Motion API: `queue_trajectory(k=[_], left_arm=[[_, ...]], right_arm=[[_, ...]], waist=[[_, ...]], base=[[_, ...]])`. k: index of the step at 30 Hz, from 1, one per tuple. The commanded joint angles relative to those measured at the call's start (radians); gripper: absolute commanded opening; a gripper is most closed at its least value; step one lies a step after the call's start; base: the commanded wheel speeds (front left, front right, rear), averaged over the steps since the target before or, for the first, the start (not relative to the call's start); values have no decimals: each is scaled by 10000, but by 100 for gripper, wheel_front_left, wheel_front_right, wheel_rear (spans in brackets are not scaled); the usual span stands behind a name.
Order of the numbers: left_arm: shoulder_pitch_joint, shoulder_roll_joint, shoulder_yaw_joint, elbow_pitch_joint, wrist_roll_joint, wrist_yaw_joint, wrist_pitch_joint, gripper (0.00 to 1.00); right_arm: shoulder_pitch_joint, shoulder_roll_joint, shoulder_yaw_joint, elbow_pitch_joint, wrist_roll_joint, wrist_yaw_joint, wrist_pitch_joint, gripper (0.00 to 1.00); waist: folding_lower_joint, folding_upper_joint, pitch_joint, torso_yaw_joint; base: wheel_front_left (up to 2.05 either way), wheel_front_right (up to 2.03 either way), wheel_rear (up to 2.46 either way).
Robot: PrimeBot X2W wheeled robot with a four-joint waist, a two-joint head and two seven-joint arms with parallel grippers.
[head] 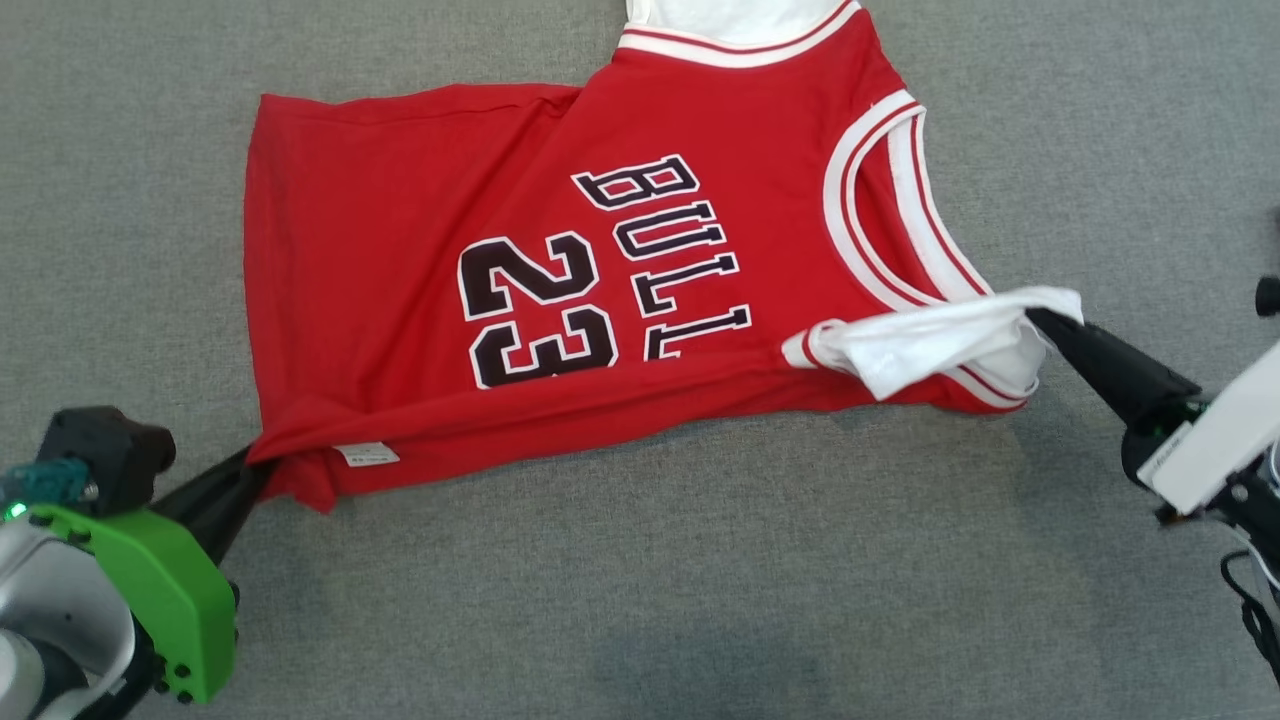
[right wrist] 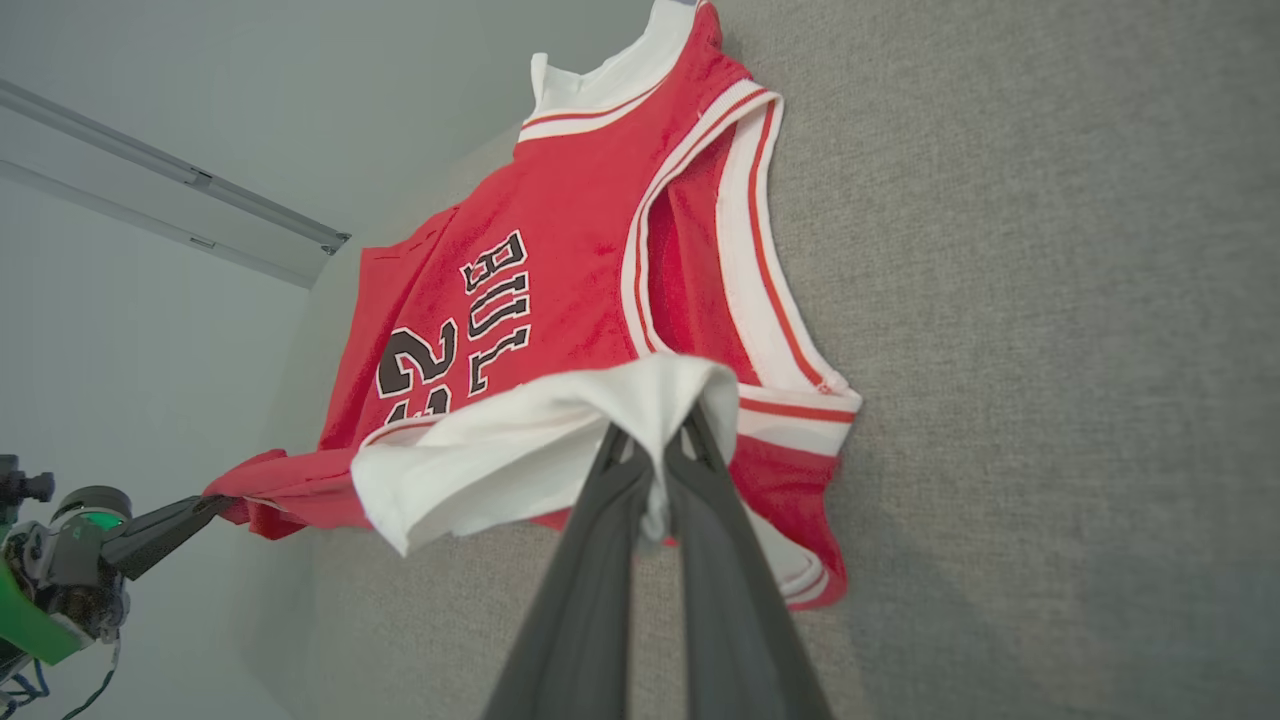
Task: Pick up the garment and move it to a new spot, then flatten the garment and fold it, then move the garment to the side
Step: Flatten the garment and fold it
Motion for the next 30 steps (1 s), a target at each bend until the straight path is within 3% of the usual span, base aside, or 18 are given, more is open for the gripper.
queue_trajectory(k=[1, 9, 12, 13, 14, 15, 16, 17, 23, 30], left_arm=[[-396, -61, 70, 198, -190, -215, 297, 0], [-2024, -868, 109, 2001, -1058, -1255, 1907, 0], [-2402, -1184, 9, 2663, -1333, -1419, 2512, 0], [-2498, -1253, -32, 2862, -1387, -1440, 2701, 4], [-2552, -1389, -4, 3018, -1574, -1446, 2780, 28], [-2552, -1389, -4, 3018, -1574, -1446, 2780, 28], [-2654, -1474, 41, 3154, -1590, -1390, 2770, 72], [-2720, -1514, 19, 3240, -1540, -1426, 2806, 100], [-2417, -1656, 404, 3444, -2191, -1293, 2497, 100], [-791, -650, 1850, 2232, -3231, -136, 693, 100]], right_arm=[[-565, 116, 60, 254, -163, 5, 140, 0], [-2722, 553, 436, 1658, -1045, 5, 746, 0], [-3162, 678, 597, 1953, -1269, 5, 726, 0], [-3275, 734, 608, 2030, -1342, 5, 657, 8], [-3342, 788, 609, 2118, -1415, 5, 624, 38], [-3342, 788, 609, 2118, -1415, 5, 624, 38], [-3371, 791, 684, 2152, -1486, 5, 668, 83], [-3379, 758, 766, 2171, -1549, 5, 722, 100], [-3026, 440, 708, 2022, -1953, 6, 529, 100], [-2192, -158, 202, 819, -2206, 5, 97, 100]], waist=[[1, 120, 210, -59], [1, 120, 470, 31], [1, 120, 475, 23], [1, 120, 469, 17], [1, 120, 450, 12], [1, 120, 450, 12], [1, 120, 433, 8], [1, 120, 423, -3], [1, 120, 314, -30], [1, 120, 271, -87]], base=[[0, 0, 0], [0, 0, 0], [0, 0, 0], [0, 0, 0], [0, 0, 0], [0, 0, 0], [0, 0, 0], [0, 0, 0], [0, 0, 0], [0, 0, 0]])
